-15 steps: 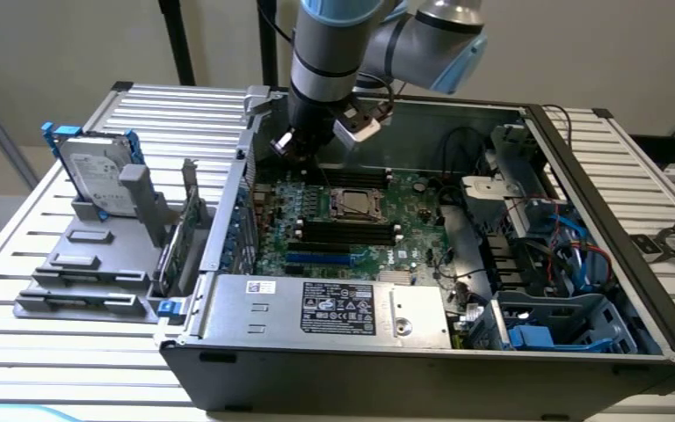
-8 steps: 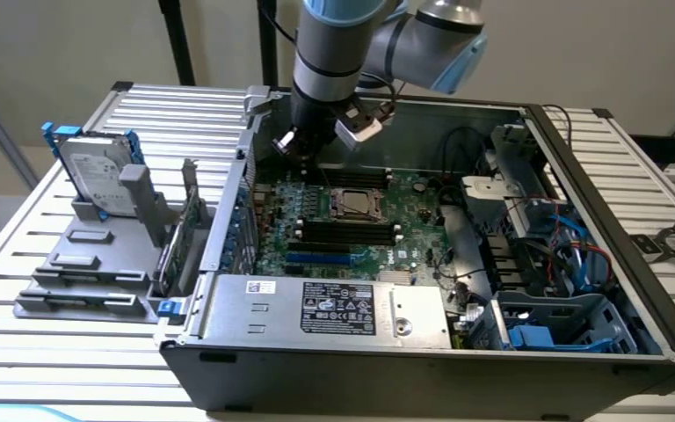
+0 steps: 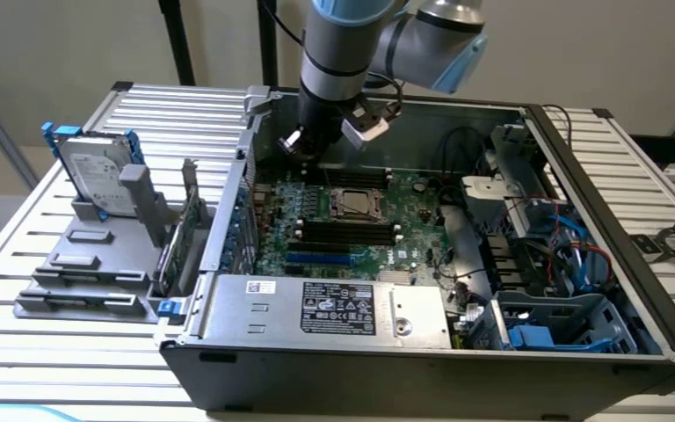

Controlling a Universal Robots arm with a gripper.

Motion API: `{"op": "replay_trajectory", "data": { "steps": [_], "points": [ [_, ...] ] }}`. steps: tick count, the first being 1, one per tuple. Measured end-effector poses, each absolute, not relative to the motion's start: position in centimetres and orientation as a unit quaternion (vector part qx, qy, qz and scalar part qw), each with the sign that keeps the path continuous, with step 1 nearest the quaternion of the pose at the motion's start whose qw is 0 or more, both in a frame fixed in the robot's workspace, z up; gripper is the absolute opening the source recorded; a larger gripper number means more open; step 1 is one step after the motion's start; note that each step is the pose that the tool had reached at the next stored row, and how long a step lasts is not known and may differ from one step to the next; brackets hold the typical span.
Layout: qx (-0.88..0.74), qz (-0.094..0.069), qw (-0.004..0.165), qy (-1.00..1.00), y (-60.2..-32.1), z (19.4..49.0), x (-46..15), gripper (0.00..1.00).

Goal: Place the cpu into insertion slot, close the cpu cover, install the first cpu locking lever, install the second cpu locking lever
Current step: 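Install the first cpu locking lever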

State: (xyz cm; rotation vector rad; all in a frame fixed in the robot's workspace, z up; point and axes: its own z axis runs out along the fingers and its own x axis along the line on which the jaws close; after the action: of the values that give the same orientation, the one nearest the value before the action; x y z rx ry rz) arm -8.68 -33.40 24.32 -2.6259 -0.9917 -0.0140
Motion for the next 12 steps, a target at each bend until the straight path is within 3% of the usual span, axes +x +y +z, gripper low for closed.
{"op": "replay_trajectory", "data": {
  "steps": [12],
  "points": [
    [-0.921,-0.008,0.175,-0.348,-33.4,24.6,-4.4,0.11]
  ]
}}
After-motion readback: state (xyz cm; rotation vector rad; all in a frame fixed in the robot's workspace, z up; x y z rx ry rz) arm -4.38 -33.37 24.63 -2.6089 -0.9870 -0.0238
